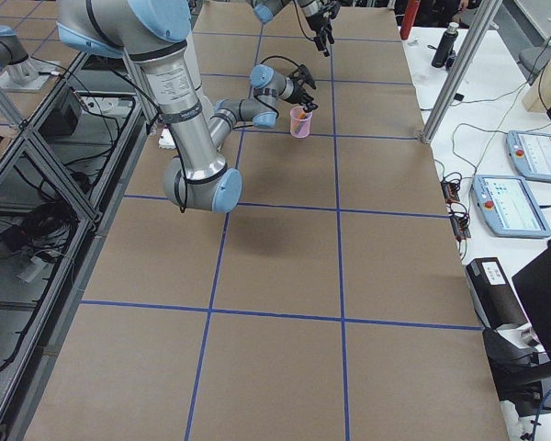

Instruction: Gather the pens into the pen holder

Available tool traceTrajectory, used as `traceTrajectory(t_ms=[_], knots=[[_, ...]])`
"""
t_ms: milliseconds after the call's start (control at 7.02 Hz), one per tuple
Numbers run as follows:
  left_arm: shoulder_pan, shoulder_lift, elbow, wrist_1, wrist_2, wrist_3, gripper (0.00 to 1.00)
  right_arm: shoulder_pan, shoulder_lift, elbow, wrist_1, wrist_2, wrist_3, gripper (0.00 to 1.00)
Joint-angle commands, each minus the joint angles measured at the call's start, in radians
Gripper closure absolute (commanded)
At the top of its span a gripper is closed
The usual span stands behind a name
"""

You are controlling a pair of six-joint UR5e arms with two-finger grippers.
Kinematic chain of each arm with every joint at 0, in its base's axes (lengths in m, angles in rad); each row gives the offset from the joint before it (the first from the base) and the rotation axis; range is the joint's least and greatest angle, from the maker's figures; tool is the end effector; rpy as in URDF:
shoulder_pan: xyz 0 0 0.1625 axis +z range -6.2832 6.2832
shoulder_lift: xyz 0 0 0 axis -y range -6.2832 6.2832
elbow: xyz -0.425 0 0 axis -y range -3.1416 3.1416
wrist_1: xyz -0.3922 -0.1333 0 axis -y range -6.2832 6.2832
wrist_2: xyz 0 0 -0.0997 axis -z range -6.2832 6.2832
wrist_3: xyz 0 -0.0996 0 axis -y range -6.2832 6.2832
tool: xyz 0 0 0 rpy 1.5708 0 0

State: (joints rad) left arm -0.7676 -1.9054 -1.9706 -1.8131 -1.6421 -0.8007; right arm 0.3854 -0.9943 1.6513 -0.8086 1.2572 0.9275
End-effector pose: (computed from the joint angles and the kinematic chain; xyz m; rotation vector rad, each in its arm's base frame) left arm 0.3217 -0.4858 0.2741 0.6317 0.7472 0.0371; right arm -0.5415 -0.3967 0.1950 0.9151 -1.0945 0.0099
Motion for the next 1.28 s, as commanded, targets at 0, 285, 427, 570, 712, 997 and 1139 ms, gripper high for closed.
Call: traceTrajectory(t_ms=[0,285,427,570,712,997,1139], knots=[[-0.037,-0.003,0.001,0.008,-0.072,0.002,0.01,0.006,0.003,0.057,-0.058,-0.001,0.028,0.00],[-0.168,-0.015,0.001,0.183,-0.299,0.160,0.01,0.126,0.006,0.259,-0.421,0.255,0.146,0.00],[-0.192,-0.020,-0.002,0.292,-0.318,0.260,0.01,0.226,0.003,0.292,-0.555,0.428,0.146,0.00],[-0.212,-0.017,-0.001,0.358,-0.317,0.353,0.01,0.300,-0.006,0.297,-0.693,0.500,0.143,0.00],[-0.248,-0.017,0.002,0.421,-0.317,0.447,0.01,0.373,0.018,0.291,-0.936,0.618,0.127,0.00],[-0.356,-0.008,0.013,0.538,-0.318,0.758,0.00,0.624,-0.114,0.269,-1.025,0.856,-0.237,0.00],[-0.431,-0.003,0.028,0.554,-0.340,0.822,0.00,0.704,-0.189,0.240,-1.018,0.917,-0.391,0.00]])
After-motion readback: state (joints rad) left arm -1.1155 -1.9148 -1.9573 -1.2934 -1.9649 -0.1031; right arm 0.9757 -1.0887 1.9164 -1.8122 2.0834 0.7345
